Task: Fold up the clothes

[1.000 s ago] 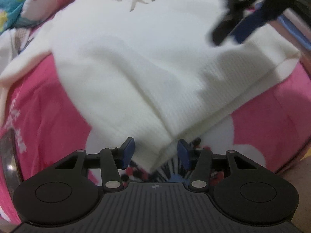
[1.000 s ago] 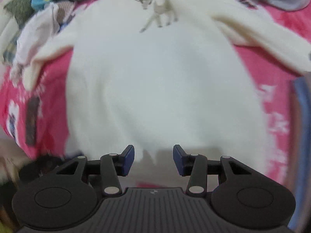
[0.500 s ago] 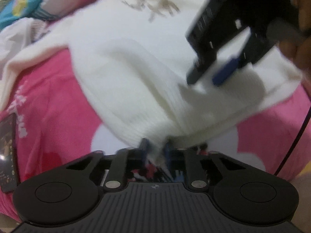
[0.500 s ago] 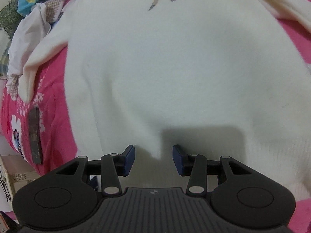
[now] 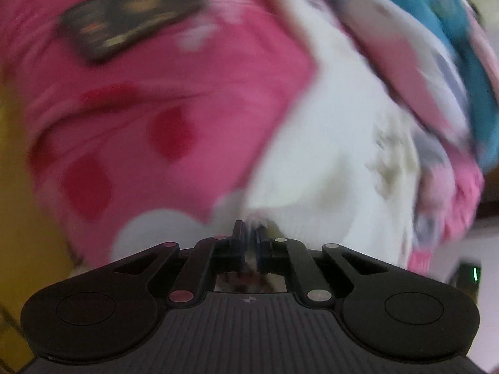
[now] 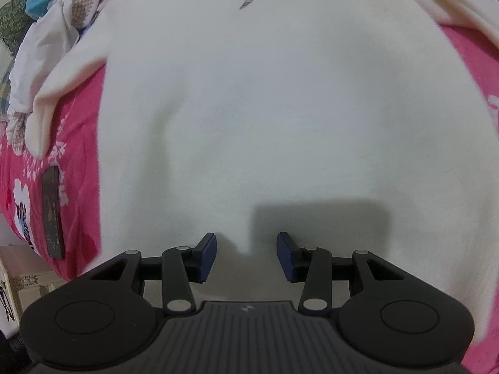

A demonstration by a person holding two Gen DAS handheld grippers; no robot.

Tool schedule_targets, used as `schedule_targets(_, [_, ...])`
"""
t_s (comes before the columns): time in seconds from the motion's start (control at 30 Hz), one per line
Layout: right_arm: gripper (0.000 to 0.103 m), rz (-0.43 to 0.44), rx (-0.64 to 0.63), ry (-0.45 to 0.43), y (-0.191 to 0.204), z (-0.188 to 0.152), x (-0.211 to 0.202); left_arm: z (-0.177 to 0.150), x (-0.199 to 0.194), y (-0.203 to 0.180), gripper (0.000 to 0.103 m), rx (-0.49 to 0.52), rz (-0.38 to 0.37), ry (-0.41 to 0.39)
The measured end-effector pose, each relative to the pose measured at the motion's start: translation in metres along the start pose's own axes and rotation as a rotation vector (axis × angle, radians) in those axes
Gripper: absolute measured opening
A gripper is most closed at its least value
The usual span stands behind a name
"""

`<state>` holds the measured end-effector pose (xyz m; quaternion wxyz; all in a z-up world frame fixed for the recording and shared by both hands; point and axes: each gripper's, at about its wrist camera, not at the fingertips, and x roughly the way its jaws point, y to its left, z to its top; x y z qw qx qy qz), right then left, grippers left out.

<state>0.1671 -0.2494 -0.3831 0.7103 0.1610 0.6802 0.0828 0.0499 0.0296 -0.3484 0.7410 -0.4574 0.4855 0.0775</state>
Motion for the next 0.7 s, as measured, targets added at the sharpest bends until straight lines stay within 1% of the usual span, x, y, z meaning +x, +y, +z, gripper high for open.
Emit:
schedule_targets(0.03, [0.045,-0.005,-0.001,0.003,-0.001,-0.001,0.001,0.0,0.002,0.009,0.005,-0.039,0.013,-0.002])
schedule_targets(0.07, [0.045,-0.011,-0.003,0.006,-0.002,-0.001,0.002,0.0,0.001,0.013,0.005,-0.039,0.027,-0.002])
schedule_targets(0.1, [0.045,-0.017,-0.009,0.01,-0.003,-0.002,0.001,-0.001,0.0,0.016,0.0,-0.038,0.042,-0.003])
schedule_targets(0.13, [0.045,-0.023,-0.015,0.013,-0.004,-0.003,0.001,-0.001,-0.001,0.019,0.0,-0.033,0.057,-0.004])
schedule_targets(0.2, [0.045,-0.04,-0.045,0.019,-0.004,-0.004,0.002,-0.004,-0.012,0.015,0.0,0.115,0.118,0.001])
schedule_targets(0.23, [0.045,-0.05,-0.066,0.022,-0.003,-0.005,0.002,-0.005,-0.017,0.014,0.0,0.155,0.144,0.006])
schedule_targets(0.3, [0.045,-0.064,-0.111,0.03,-0.001,-0.007,0.002,-0.002,-0.023,0.013,0.0,0.199,0.148,0.043])
schedule_targets(0.33, [0.045,-0.069,-0.134,0.035,0.0,-0.009,0.001,-0.002,-0.025,0.009,0.0,0.234,0.141,0.046])
schedule_targets(0.37, [0.045,-0.073,-0.164,0.037,0.002,-0.01,0.0,-0.001,-0.027,0.004,0.006,0.269,0.134,0.048])
schedule_targets(0.4, [0.045,-0.078,-0.217,0.031,0.007,-0.013,-0.003,-0.001,-0.029,0.0,0.02,0.304,0.126,0.051])
schedule_targets(0.43, [0.046,-0.082,-0.27,0.025,0.011,-0.016,-0.007,0.002,-0.026,-0.005,0.026,0.331,0.113,0.059])
schedule_targets(0.47, [0.046,-0.084,-0.335,0.018,0.018,-0.02,-0.01,0.003,-0.022,-0.01,0.029,0.374,0.101,0.074])
schedule_targets(0.53, [0.046,-0.073,-0.548,-0.003,0.039,-0.032,-0.018,0.005,-0.014,-0.016,0.029,0.412,0.083,0.081])
schedule_targets(0.6, [0.046,-0.066,-0.724,-0.017,0.055,-0.047,-0.014,0.005,-0.004,-0.02,0.029,0.46,0.083,0.095])
schedule_targets(0.7, [0.046,-0.056,-0.986,-0.038,0.08,-0.068,-0.007,0.001,0.003,-0.021,0.029,0.505,0.091,0.12])
